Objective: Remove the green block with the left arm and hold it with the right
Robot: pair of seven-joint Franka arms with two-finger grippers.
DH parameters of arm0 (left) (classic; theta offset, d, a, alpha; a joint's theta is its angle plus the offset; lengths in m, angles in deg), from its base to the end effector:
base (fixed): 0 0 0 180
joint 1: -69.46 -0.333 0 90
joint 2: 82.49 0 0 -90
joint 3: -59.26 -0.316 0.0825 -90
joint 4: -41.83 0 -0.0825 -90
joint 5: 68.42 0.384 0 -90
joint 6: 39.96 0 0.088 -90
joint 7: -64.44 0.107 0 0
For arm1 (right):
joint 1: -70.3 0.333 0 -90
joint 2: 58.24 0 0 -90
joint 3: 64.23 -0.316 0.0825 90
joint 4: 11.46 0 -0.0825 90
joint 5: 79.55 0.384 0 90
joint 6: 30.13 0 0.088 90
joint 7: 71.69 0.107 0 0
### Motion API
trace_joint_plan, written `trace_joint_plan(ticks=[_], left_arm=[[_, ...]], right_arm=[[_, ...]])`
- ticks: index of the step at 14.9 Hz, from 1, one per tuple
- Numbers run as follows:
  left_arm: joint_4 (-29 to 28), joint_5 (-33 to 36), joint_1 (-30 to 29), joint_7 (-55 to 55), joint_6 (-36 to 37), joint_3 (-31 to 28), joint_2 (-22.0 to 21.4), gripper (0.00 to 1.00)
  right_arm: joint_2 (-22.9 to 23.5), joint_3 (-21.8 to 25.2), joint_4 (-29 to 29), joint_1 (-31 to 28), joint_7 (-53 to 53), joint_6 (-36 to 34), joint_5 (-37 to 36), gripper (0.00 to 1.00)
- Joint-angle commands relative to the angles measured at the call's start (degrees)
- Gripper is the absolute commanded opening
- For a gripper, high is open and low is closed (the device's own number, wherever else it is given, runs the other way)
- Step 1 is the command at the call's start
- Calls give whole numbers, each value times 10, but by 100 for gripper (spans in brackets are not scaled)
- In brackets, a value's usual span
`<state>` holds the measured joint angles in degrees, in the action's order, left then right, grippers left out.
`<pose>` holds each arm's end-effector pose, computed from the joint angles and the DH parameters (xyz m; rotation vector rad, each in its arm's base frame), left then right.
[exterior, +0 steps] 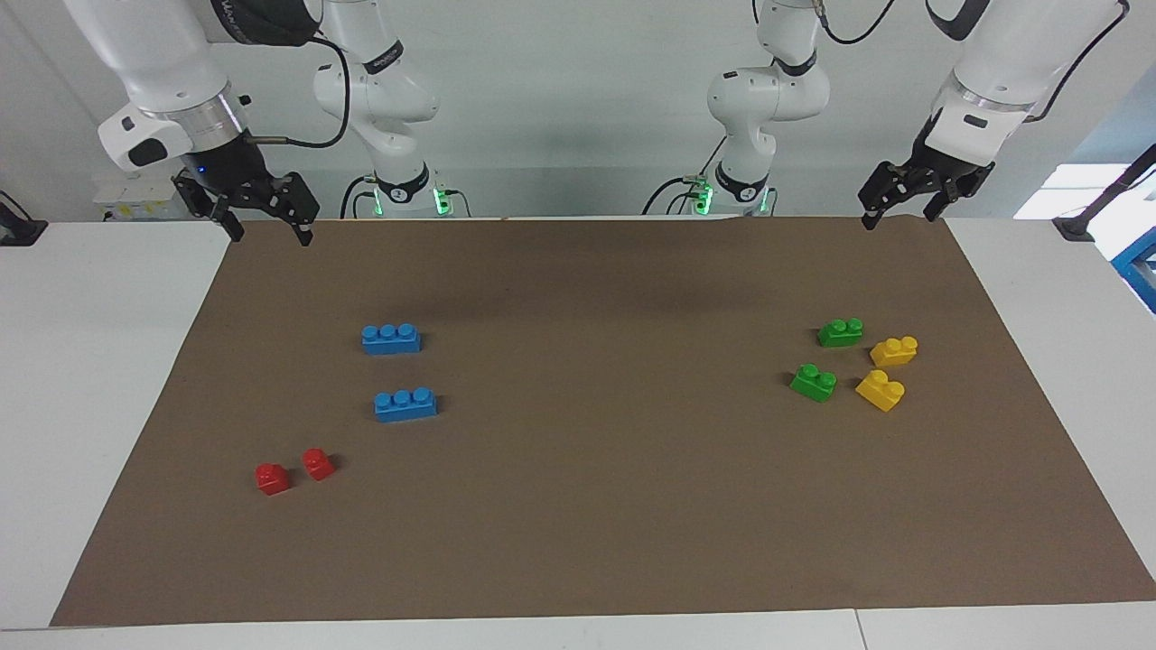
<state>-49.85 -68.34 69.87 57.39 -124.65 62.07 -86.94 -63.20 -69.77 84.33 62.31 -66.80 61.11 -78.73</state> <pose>0.5196 -0.0302 0.6446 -3.1299 -0.1052 0.0686 0.5286 -0.0189 0.6253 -3.1290 0.2016 -0.0104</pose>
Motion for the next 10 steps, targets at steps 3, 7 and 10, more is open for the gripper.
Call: trace_joint_plan(ticks=[3, 7, 10], left_arm=[[25, -23, -6, 8, 22, -3, 10, 100], [24, -24, -7, 7, 22, -3, 8, 100], [24, -24, -7, 7, 19, -3, 8, 100]], right_arm=[[-10, -6, 5, -10, -16, -3, -14, 100], [-10, -6, 5, -10, -31, -2, -26, 100], [-11, -7, 5, -10, -31, -4, -30, 100]])
